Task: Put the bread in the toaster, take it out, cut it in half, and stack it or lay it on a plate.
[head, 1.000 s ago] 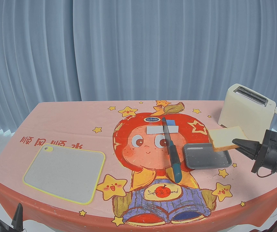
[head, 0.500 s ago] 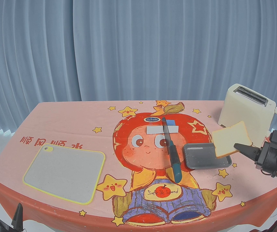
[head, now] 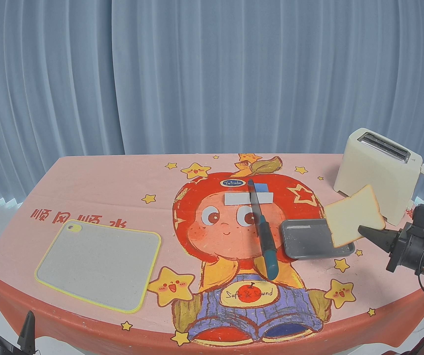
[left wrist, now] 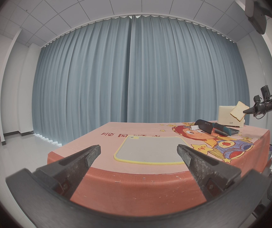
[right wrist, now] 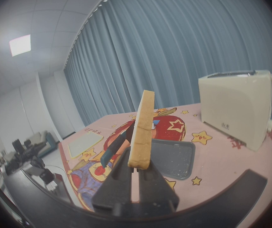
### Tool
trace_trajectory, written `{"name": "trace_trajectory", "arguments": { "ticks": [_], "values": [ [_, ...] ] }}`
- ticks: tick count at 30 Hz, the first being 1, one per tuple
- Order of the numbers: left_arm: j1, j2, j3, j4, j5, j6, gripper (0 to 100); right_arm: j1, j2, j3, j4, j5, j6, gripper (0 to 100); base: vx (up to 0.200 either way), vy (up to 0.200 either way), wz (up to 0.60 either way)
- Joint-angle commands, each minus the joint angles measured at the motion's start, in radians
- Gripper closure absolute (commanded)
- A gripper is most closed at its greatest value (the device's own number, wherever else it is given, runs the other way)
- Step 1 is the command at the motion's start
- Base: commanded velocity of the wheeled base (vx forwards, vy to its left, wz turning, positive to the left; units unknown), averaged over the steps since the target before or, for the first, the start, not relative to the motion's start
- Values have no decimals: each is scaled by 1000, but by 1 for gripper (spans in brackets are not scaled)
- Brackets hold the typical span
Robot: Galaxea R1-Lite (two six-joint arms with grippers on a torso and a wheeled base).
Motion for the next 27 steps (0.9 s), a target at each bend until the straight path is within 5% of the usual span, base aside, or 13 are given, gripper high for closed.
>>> {"name": "trace_trajectory", "arguments": {
  "ticks": [1,7,20,27],
  "values": [
    [0,-5,18,0,0,0,0,-4,6,2,-1,-3,-61,100,0,0,0],
    [0,-5,18,0,0,0,0,-6,6,4,0,-3,-162,100,0,0,0],
    [0,-5,18,0,8,0,0,-9,10,25,0,-3,-168,100,0,0,0],
    [0,-5,18,0,7,-2,0,-12,9,22,-1,-3,-168,100,0,-200,0]
  ]
}}
